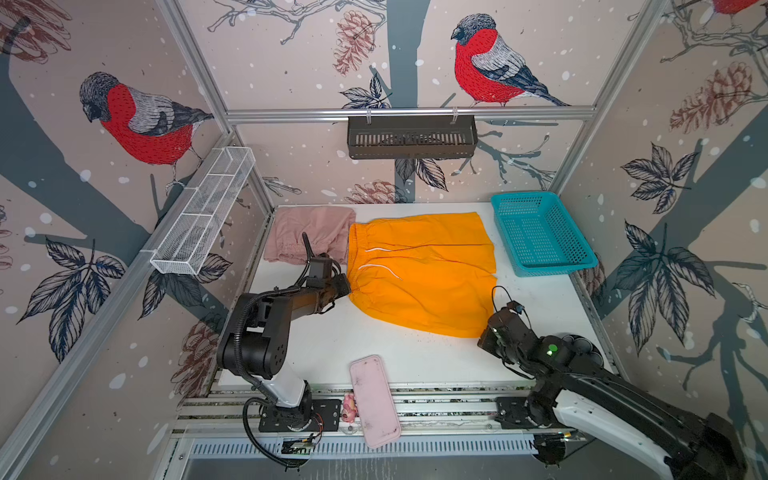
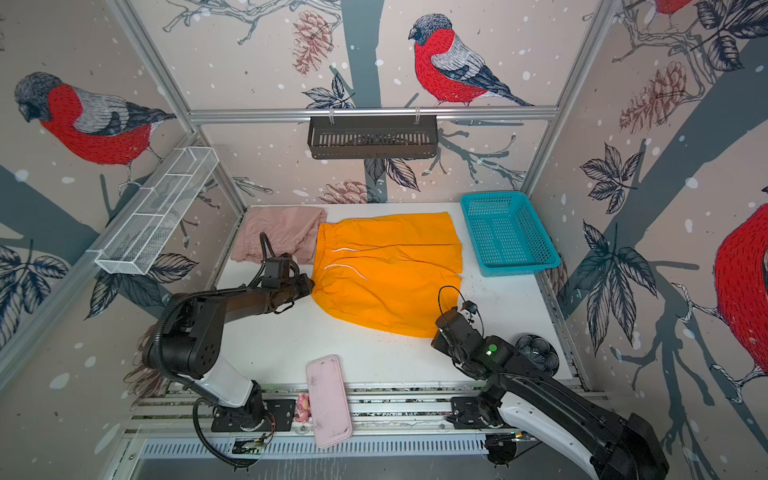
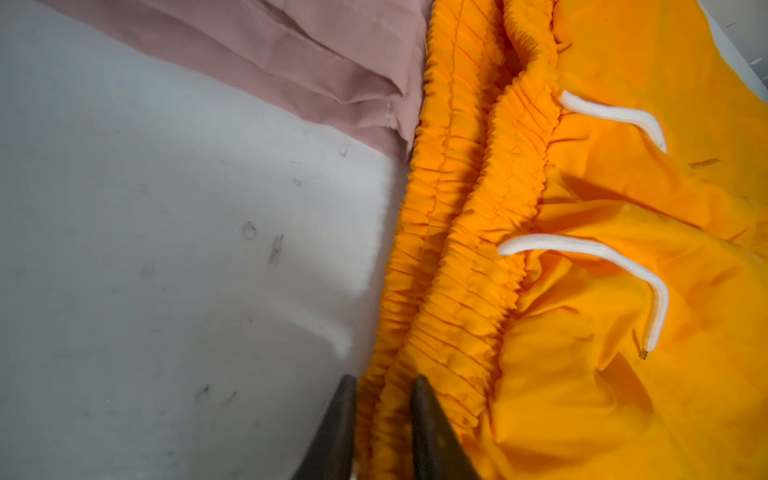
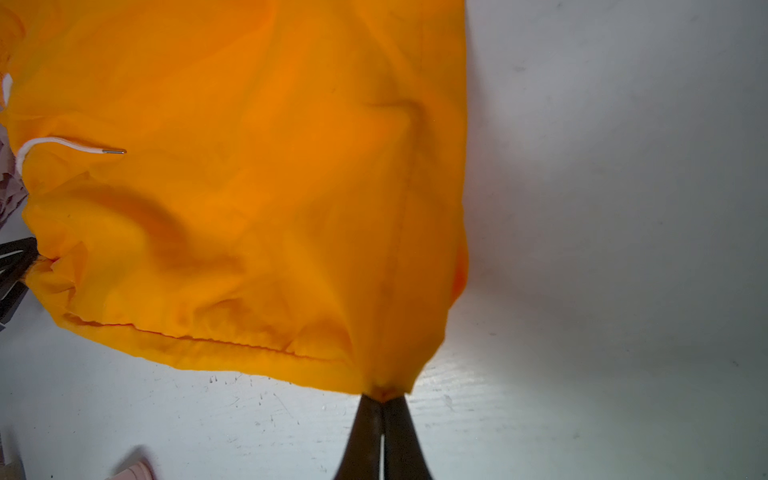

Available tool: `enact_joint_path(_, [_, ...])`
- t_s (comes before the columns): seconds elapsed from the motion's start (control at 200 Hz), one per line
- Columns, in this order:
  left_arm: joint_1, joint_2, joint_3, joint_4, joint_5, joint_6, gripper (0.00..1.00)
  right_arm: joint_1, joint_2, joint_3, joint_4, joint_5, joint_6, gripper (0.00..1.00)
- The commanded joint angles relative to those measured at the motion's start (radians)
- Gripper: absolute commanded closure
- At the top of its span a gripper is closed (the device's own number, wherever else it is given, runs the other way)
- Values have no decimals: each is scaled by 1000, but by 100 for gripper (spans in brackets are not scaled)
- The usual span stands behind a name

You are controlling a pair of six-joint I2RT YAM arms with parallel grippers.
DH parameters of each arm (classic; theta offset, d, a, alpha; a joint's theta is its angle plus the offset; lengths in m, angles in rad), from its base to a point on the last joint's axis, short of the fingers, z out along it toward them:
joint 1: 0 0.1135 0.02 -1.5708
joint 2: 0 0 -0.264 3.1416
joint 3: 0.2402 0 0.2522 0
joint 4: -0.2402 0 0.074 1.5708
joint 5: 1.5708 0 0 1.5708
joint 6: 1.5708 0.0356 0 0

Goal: Fold and stack the shorts

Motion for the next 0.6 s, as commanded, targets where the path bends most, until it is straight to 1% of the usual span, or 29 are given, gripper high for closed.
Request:
enact_joint_path(0.0, [2, -19, 33, -76, -17, 27, 95, 1, -9, 49, -45, 79, -46, 97])
enact_joint_path(0.025, [2, -28, 41, -99, -28, 36, 100, 2, -11, 67, -63, 96, -58, 97])
enact_joint_path(0.12, [2, -77, 67, -193, -49, 61, 100, 2, -29, 130, -127, 156, -104, 98])
enact_joint_path(0.39, [-21, -279, 122, -450, -37, 68, 100, 3, -98, 307, -254, 272, -209, 99])
enact_joint_path(0.595, [-56, -443, 200, -705, -100, 95, 100, 3, -133, 396, -305, 330, -304, 99])
